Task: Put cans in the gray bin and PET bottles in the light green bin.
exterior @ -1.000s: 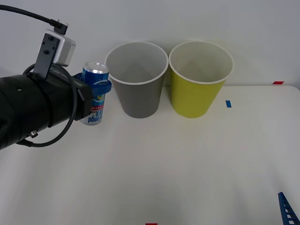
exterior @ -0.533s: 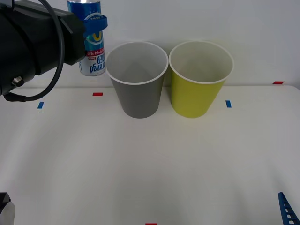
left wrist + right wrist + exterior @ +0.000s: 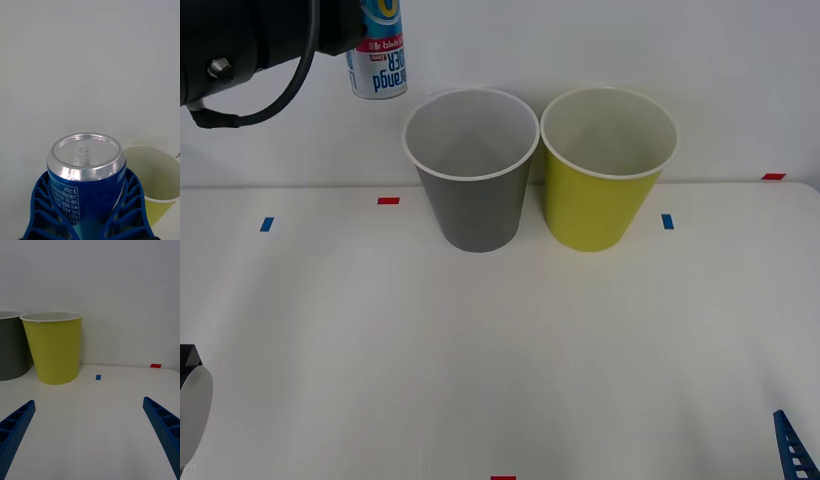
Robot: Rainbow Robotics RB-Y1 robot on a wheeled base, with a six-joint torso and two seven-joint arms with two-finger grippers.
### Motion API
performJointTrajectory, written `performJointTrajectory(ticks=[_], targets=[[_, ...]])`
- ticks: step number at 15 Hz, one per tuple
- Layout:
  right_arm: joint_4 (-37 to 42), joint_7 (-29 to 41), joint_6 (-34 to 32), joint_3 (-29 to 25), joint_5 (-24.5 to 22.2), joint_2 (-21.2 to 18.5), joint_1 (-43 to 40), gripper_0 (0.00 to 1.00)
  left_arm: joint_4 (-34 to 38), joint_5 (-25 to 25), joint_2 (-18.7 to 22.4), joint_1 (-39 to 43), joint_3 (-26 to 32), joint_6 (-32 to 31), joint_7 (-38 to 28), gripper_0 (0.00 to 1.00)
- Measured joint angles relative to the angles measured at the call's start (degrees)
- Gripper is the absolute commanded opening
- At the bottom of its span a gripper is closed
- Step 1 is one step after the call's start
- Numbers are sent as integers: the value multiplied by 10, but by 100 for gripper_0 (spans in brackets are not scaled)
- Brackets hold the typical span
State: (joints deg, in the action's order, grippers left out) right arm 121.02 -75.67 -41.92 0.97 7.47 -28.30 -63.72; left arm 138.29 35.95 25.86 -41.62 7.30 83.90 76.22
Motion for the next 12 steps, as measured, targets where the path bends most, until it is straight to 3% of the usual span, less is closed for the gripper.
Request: performJointTrajectory(ticks=[5, 8, 12], targets=[[0, 0, 0, 0, 0, 0, 0, 100, -97, 13, 5, -33, 0, -53, 3, 0], [0, 0, 0, 0, 0, 0, 0, 100, -171, 43, 1, -34, -4, -131, 13, 0], [0, 0, 0, 0, 0, 0, 0, 100, -235, 24, -2, -34, -55, -228, 57, 0]])
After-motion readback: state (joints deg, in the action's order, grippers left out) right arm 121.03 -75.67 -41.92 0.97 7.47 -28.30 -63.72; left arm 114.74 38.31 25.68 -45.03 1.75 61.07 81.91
